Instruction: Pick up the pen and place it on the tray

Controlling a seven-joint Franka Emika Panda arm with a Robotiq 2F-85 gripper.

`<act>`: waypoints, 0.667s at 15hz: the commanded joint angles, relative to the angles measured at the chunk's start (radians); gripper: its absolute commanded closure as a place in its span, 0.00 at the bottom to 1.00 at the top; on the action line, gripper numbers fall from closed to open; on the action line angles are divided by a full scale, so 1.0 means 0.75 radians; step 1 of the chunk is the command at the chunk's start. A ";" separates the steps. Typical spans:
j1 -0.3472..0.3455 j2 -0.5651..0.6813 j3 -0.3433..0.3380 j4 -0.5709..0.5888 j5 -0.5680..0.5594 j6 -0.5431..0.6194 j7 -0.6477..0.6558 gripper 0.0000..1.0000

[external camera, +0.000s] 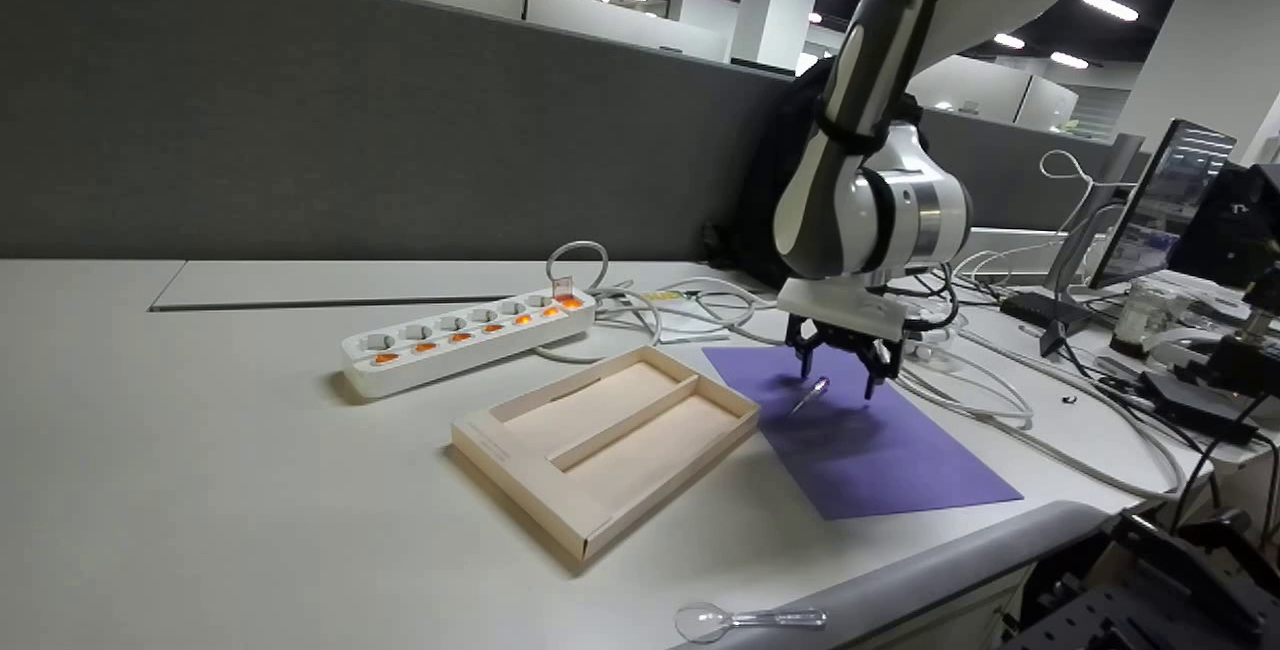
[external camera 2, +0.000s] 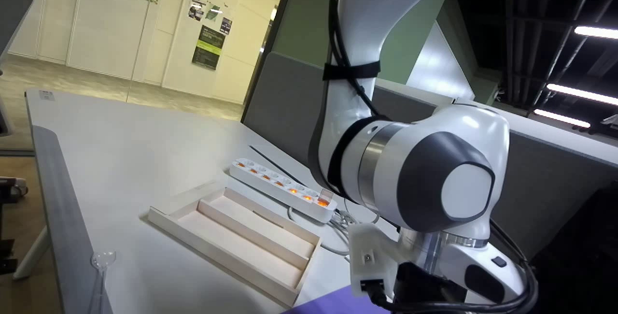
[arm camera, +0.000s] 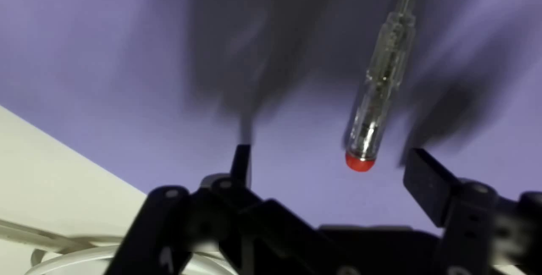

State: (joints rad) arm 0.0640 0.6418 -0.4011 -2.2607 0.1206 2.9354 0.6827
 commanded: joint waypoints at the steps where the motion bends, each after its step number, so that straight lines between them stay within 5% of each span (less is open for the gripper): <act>1: 0.023 0.008 -0.002 -0.003 0.080 0.036 0.039 0.40; 10: 0.015 -0.038 0.042 -0.034 0.182 0.068 0.000 0.98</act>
State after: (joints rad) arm 0.0782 0.6420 -0.3835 -2.2665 0.2372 2.9842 0.6813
